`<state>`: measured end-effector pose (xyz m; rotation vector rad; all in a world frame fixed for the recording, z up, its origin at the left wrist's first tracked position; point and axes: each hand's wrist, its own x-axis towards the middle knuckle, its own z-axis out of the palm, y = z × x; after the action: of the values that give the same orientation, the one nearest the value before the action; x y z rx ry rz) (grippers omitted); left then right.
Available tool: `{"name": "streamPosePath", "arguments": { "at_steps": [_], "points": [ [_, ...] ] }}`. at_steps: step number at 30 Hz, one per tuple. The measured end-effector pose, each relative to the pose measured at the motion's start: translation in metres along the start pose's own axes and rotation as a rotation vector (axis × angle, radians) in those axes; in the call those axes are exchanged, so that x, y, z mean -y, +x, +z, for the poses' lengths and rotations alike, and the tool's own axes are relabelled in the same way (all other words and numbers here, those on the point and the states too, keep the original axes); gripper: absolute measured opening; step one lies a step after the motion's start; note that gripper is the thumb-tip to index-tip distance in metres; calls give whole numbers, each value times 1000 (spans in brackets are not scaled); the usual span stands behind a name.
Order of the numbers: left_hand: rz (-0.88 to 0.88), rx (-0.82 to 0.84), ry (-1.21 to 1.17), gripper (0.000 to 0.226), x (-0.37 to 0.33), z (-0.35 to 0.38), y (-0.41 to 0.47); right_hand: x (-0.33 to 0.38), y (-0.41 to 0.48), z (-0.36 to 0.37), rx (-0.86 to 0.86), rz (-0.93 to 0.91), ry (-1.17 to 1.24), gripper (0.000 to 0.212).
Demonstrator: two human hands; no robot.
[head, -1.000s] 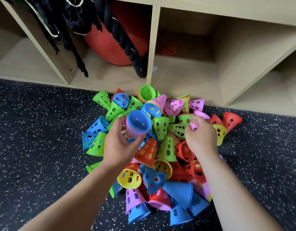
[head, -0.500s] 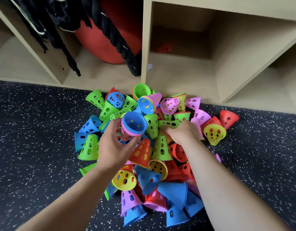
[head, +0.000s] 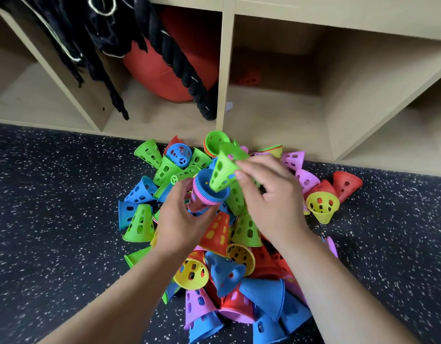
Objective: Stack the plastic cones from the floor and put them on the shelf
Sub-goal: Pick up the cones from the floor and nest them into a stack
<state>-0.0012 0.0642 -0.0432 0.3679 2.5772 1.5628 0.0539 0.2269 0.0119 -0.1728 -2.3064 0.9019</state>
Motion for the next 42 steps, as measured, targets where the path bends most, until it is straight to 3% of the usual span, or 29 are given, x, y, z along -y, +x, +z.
{"name": "streamPosePath", "arguments": {
  "at_steps": [2, 4, 7, 9, 15, 18, 22, 25, 31, 33, 37, 39, 42],
  "points": [
    [14, -2, -6, 51, -4, 0, -1, 6, -3, 8, 164, 21, 76, 25],
    [16, -3, -28, 49, -7, -2, -2, 6, -10, 12, 224, 76, 145, 34],
    [6, -14, -47, 51, -6, -6, -1, -3, -11, 13, 36, 176, 142, 24],
    [-17, -18, -62, 51, -5, -7, 0, -20, -7, 17, -14, 269, 30, 19],
    [-44, -18, -38, 53, 3, -11, 2, -43, 29, 44, 265, 342, -348, 38],
    [-44, -9, -30, 53, 1, -14, 4, -41, 47, 62, 314, 347, -444, 28],
    [-57, -7, -63, 49, 3, -18, 9, -47, 50, 65, 181, 297, -432, 4],
    [-54, -13, -31, 51, 7, -21, 12, -50, 47, 47, 0, 275, -354, 5],
    [-43, 8, -42, 51, 1, -20, 6, -42, 42, -4, -144, 672, 4, 6],
    [-35, 9, -18, 52, 0, -19, 4, -42, 40, -17, -116, 705, -5, 6],
    [-31, -11, -20, 53, -2, -21, -3, -45, 32, -20, 109, 727, -188, 2],
    [-19, -25, -17, 54, -3, -24, -7, -46, 24, -19, 205, 738, -253, 10],
    [-14, -29, -35, 52, -7, -29, -10, -43, 13, -25, 207, 747, -253, 11]
  ]
}}
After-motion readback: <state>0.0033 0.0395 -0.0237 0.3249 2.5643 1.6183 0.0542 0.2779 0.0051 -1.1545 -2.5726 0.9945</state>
